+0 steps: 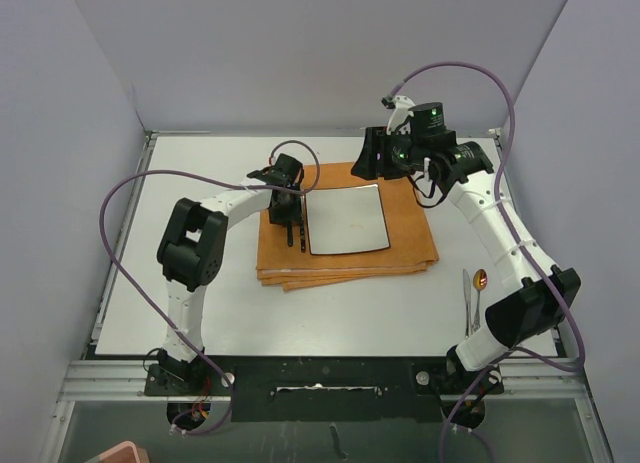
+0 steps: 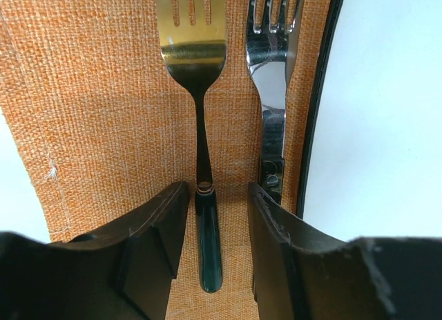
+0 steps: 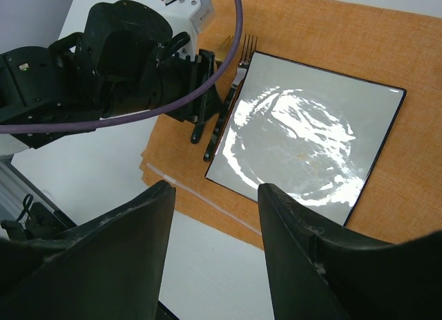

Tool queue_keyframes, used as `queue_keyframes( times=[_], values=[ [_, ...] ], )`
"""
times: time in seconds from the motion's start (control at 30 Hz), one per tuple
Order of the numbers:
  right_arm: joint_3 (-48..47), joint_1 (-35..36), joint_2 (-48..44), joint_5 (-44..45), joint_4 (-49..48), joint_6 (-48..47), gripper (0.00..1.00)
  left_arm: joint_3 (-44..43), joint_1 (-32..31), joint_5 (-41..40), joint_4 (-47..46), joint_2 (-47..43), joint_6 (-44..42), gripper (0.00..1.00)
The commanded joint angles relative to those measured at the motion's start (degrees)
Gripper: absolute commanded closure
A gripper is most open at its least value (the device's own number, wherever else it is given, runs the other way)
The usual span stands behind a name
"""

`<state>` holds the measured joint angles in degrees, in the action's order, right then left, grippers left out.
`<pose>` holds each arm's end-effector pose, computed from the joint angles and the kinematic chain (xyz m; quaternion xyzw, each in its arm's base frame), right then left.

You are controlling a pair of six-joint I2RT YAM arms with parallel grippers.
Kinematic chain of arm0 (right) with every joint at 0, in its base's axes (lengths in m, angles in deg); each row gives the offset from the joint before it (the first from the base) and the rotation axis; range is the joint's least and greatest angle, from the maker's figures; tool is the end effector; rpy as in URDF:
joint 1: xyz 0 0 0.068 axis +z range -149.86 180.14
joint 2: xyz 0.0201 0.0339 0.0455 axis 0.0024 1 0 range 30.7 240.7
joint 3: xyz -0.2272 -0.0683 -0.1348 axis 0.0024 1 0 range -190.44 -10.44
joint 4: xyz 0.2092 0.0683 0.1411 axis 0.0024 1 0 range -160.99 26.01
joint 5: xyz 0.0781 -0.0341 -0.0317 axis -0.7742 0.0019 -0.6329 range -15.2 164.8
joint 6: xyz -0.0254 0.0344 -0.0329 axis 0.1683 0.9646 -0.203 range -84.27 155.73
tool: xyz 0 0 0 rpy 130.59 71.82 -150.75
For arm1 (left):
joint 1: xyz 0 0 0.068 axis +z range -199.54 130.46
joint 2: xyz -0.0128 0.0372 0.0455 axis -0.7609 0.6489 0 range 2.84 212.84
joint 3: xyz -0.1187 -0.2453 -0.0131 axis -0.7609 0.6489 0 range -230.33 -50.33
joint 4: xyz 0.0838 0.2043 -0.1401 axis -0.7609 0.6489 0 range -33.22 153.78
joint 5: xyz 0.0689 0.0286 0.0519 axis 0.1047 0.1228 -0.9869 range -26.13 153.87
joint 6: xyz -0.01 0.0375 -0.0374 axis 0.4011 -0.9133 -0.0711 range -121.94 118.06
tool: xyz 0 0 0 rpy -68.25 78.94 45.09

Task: Set the dinner table for one person
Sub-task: Place the fork on the napkin, then adjust the napkin at the center of the board.

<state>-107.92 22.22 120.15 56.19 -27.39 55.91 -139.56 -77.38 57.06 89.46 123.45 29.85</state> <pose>0.3101 0.1380 0.4084 -0.0885 0.8763 0.2968 0.3691 0.3934 -0.2031 0.1660 -0.0468 0.9717 -0.0612 0.2231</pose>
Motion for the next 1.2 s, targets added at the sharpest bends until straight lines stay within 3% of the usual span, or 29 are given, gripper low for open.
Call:
queue_keyframes(
  times=[0.0, 0.57, 0.67, 0.73, 0.77, 0.83, 0.87, 1.17],
  values=[
    [-1.05, -0.36, -0.78, -0.47, -3.18, 0.88, 0.48, 0.22, 0.61, -2.16, 0.35, -1.76, -0.84, 0.60],
    [1.13, -0.20, -3.02, 0.46, -2.96, 1.19, 0.48, -6.28, 1.76, -7.48, 9.40, -19.54, -6.79, 0.59],
    [1.02, -0.25, -3.55, 0.51, -2.53, 0.92, 0.47, -3.43, 2.39, -5.29, 9.51, -23.63, -5.43, 0.59],
    [0.73, -0.25, -3.54, 0.38, -2.30, 0.91, 0.47, 2.87, 2.69, -3.27, 6.17, -27.09, -4.32, 0.60],
    [0.78, -0.14, -3.70, 0.38, -2.36, 1.07, 0.47, 6.72, 2.70, -2.52, 3.69, -28.83, -3.44, 0.64],
    [0.88, -0.09, -3.94, 0.34, -2.54, 1.25, 0.47, 13.90, 3.99, 0.00, 0.20, -30.09, -1.07, 0.95],
    [0.95, -0.03, -4.00, 0.35, -2.60, 1.26, 0.47, 16.34, 4.64, 1.30, -0.42, -29.65, 0.42, 1.00],
    [1.80, 0.32, -5.35, 0.88, -2.36, 1.26, 0.48, 26.94, 4.64, 8.63, -8.45, -22.69, 9.23, 1.00]
  ],
)
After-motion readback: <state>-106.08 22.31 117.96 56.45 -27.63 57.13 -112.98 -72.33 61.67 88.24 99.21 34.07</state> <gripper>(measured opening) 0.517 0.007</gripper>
